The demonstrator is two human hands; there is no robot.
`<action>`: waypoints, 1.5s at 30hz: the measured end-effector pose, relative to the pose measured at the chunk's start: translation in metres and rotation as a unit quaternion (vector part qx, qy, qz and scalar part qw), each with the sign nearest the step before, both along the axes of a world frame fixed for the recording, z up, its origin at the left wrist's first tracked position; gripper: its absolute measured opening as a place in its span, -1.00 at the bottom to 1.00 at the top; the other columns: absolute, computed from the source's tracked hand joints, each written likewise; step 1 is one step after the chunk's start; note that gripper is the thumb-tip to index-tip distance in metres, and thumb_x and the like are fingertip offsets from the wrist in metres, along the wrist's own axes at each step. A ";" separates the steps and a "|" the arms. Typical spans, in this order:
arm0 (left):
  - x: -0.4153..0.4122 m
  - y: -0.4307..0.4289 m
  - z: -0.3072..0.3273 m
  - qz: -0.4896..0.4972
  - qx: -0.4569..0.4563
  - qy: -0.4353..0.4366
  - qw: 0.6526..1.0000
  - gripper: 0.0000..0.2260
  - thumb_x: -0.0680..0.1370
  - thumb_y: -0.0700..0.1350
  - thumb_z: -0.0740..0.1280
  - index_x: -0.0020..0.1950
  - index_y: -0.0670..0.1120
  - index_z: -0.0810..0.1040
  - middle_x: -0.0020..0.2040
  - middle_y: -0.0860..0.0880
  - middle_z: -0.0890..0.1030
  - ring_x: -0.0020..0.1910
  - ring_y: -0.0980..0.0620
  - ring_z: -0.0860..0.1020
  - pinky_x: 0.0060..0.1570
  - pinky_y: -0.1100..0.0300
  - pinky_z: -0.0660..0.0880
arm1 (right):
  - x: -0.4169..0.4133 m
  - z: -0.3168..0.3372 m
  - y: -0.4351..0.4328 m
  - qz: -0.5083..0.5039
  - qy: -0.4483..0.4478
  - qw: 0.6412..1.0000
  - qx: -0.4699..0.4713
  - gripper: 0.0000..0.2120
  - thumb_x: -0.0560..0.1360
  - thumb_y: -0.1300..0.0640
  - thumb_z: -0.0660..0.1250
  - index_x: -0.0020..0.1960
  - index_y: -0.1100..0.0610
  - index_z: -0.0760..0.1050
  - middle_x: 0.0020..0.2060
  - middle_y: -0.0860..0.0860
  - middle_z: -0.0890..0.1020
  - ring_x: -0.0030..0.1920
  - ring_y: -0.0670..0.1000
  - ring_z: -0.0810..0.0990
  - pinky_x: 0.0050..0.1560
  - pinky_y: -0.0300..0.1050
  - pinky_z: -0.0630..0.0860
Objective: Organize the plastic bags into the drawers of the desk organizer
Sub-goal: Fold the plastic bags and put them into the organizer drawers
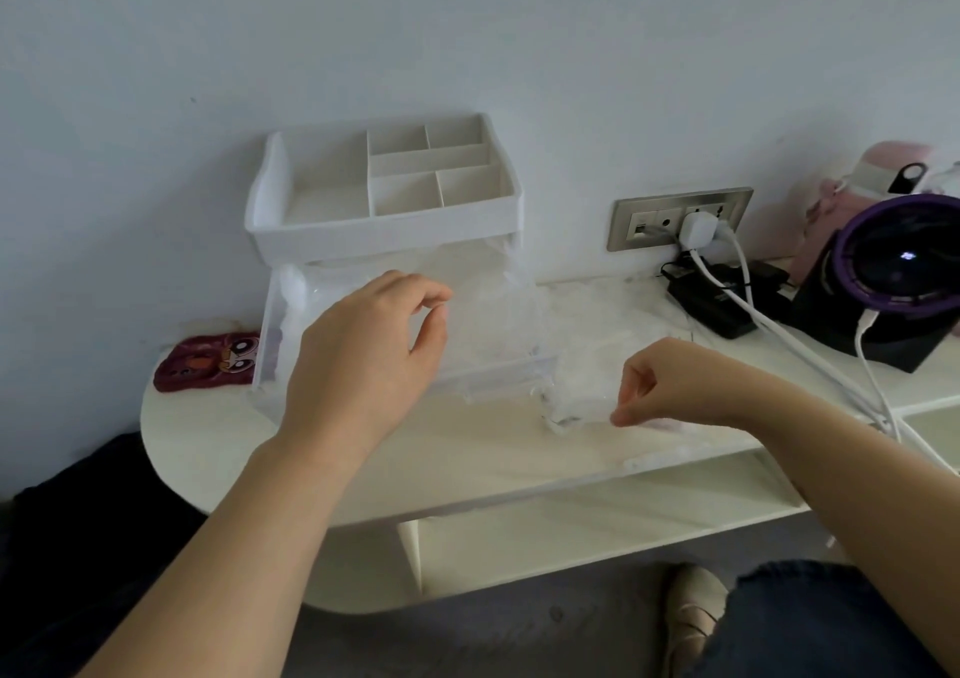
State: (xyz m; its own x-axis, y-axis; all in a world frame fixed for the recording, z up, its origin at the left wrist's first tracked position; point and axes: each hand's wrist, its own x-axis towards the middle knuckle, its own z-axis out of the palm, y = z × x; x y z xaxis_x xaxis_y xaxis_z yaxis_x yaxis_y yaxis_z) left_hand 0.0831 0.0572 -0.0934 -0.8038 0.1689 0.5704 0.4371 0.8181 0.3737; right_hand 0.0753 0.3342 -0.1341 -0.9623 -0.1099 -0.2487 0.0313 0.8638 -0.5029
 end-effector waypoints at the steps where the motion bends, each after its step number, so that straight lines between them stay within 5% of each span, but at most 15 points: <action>1: 0.000 0.001 0.000 0.000 0.001 0.000 1.000 -0.85 0.55 -0.08 0.27 0.06 0.01 0.60 0.01 0.14 0.62 -0.01 0.11 0.58 -0.10 0.14 0.51 | 0.001 -0.001 0.000 0.003 -0.006 1.000 0.002 -0.81 0.32 0.03 0.53 -0.32 0.07 0.55 -0.51 -0.23 0.56 -0.45 -0.26 0.49 -0.36 -0.37 0.31; 7: 0.002 -0.001 0.000 0.002 0.002 -0.007 1.000 -0.84 0.55 -0.08 0.26 0.07 0.01 0.60 0.03 0.14 0.61 0.01 0.11 0.57 -0.08 0.15 0.50 | 0.003 -0.005 -0.001 0.018 -0.099 0.995 -0.016 -0.70 0.33 -0.10 0.50 -0.36 0.06 0.48 -0.46 -0.14 0.59 -0.40 -0.18 0.51 -0.25 -0.26 0.39; 11: 0.002 -0.002 0.000 -0.001 -0.004 -0.009 1.000 -0.83 0.56 -0.08 0.26 0.09 0.01 0.60 0.05 0.14 0.61 0.01 0.11 0.57 -0.10 0.19 0.47 | 0.004 -0.004 0.003 -0.005 -0.078 0.997 -0.013 -0.77 0.42 -0.08 0.43 -0.29 0.06 0.58 -0.35 -0.07 0.67 -0.29 -0.12 0.60 -0.10 -0.17 0.50; 16: 0.001 -0.002 0.000 -0.003 -0.003 0.000 1.000 -0.85 0.56 -0.08 0.26 0.06 0.02 0.60 0.02 0.15 0.61 -0.01 0.09 0.58 -0.13 0.18 0.47 | 0.006 0.003 0.001 -0.043 -0.091 0.984 -0.148 -0.81 0.48 0.05 0.38 -0.23 0.15 0.58 -0.36 -0.05 0.67 -0.36 -0.12 0.60 -0.26 -0.27 0.50; 21: 0.003 -0.002 0.001 -0.014 -0.006 0.013 1.000 -0.85 0.56 -0.08 0.28 0.06 0.01 0.60 0.01 0.16 0.61 -0.02 0.10 0.58 -0.16 0.23 0.41 | 0.010 0.024 -0.004 -0.120 -0.087 0.872 -0.466 -0.73 0.57 0.23 0.19 -0.31 0.18 0.38 -0.54 0.00 0.47 -0.58 -0.07 0.39 -0.56 -0.28 0.36; 24: 0.006 -0.001 0.006 -0.029 0.014 0.027 0.999 -0.86 0.55 -0.10 0.29 0.05 0.00 0.61 -0.01 0.17 0.60 -0.02 0.14 0.56 -0.13 0.28 0.40 | 0.013 0.049 -0.013 -0.149 -0.041 0.797 -0.583 -0.70 0.56 0.21 0.19 -0.35 0.13 0.39 -0.51 0.00 0.42 -0.57 -0.08 0.37 -0.54 -0.25 0.40; 27: 0.008 0.001 0.015 -0.099 0.108 0.015 0.989 -0.88 0.55 -0.13 0.31 0.02 0.03 0.62 -0.06 0.22 0.61 -0.02 0.27 0.55 -0.07 0.44 0.43 | 0.015 0.079 -0.031 -0.127 0.067 0.766 -0.626 -0.71 0.55 0.17 0.24 -0.35 0.08 0.49 -0.44 -0.01 0.48 -0.44 -0.07 0.45 -0.41 -0.26 0.47; 31: 0.009 0.002 0.029 -0.204 0.354 -0.137 0.903 -0.91 0.55 -0.03 0.31 0.00 0.07 0.61 -0.06 0.13 0.68 -0.01 0.17 0.62 0.02 0.30 0.51 | 0.014 0.111 -0.082 -0.034 0.196 0.825 -0.529 -0.75 0.47 0.06 0.31 -0.37 0.06 0.53 -0.39 0.00 0.47 -0.38 -0.08 0.41 -0.31 -0.19 0.32; 36: -0.004 -0.023 0.040 -0.250 0.553 -0.319 0.728 -0.54 0.38 0.27 0.25 0.14 0.01 0.53 0.00 -0.04 0.67 -0.07 0.00 0.66 -0.16 0.15 0.58 | 0.002 0.112 -0.155 0.067 0.229 0.906 -0.349 -0.74 0.54 0.02 0.29 -0.29 0.07 0.46 -0.44 -0.15 0.49 -0.44 -0.22 0.46 -0.35 -0.34 0.41; 39: -0.008 -0.036 0.037 -0.217 0.551 -0.340 0.730 -0.65 0.37 0.27 0.29 -0.06 0.06 0.62 -0.08 -0.03 0.64 -0.13 0.01 0.63 -0.10 0.12 0.59 | -0.008 0.100 -0.177 0.119 0.188 0.928 -0.298 -0.73 0.57 -0.02 0.24 -0.26 0.05 0.52 -0.36 -0.16 0.58 -0.32 -0.19 0.52 -0.17 -0.25 0.46; 42: -0.012 -0.044 0.031 -0.158 0.522 -0.342 0.765 -0.64 0.47 0.10 0.36 0.21 0.00 0.51 0.06 -0.04 0.61 -0.03 0.00 0.64 -0.09 0.12 0.57 | -0.017 0.093 -0.178 0.145 0.151 0.933 -0.292 -0.70 0.61 0.06 0.14 -0.14 0.04 0.61 -0.22 -0.17 0.65 -0.17 -0.17 0.58 -0.05 -0.30 0.46; 45: -0.016 -0.049 0.026 -0.101 0.462 -0.320 0.821 -0.44 0.53 -0.19 0.37 0.46 0.07 0.23 0.14 -0.04 0.58 -0.04 0.05 0.65 -0.10 0.16 0.58 | -0.026 0.087 -0.174 0.142 0.137 0.944 -0.264 -0.72 0.60 0.13 0.14 -0.13 -0.02 0.60 -0.21 -0.18 0.63 -0.13 -0.17 0.57 0.01 -0.22 0.48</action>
State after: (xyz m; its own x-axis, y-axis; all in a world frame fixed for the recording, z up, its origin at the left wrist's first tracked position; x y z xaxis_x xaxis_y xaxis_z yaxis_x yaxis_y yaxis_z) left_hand 0.0669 0.0086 -0.0671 -0.9976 0.0688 0.0011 0.0005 -0.0090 1.0000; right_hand 0.0489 0.1599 -0.0474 -0.8953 -0.4130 0.1671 -0.3581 0.4440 -0.8214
